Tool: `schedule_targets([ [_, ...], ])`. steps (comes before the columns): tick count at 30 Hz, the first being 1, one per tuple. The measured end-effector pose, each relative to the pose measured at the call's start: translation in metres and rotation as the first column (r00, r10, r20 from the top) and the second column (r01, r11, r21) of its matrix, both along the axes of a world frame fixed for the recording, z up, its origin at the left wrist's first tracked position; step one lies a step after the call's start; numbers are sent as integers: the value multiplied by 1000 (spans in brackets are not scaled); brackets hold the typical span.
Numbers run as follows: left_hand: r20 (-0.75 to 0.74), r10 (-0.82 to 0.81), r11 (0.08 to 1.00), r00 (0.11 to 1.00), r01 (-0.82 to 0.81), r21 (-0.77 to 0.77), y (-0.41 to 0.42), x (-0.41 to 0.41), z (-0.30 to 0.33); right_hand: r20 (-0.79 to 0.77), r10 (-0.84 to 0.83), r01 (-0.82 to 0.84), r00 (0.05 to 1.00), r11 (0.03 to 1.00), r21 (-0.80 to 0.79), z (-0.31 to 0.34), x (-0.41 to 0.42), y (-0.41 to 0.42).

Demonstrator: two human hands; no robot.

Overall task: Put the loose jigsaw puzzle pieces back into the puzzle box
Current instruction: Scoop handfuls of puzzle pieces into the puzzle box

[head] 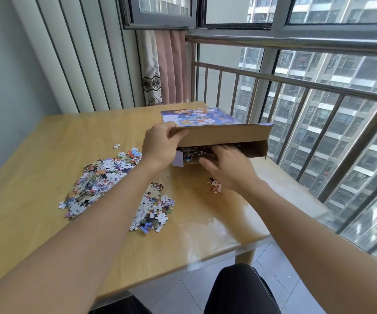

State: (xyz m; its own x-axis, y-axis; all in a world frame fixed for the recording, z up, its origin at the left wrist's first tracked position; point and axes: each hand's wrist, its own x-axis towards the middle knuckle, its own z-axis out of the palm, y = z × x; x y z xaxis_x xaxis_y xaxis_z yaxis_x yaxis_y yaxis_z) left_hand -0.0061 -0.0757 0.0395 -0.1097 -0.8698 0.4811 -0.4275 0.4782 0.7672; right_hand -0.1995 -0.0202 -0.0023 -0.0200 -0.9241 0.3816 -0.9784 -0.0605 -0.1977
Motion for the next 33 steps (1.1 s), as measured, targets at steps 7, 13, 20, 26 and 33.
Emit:
schedule_targets([
  [7,33,-16,1000,999,16,3,-2,-3,-16,174,-37,-9,984,967,255,0,-13,18],
  [13,50,-7,999,999,5,37,-5,-1,-32,290,-189,163,938,980,114,-23,-3,65],
  [20,45,-104,989,994,98,113,4,7,-39,169,102,-157,980,924,350,-41,68,63],
  [26,137,-191,971,972,167,169,13,61,-29,294,207,-297,933,904,307,-37,133,55],
  [33,103,161,984,982,-168,61,23,156,-34,695,144,-407,704,884,229,-30,163,54],
])
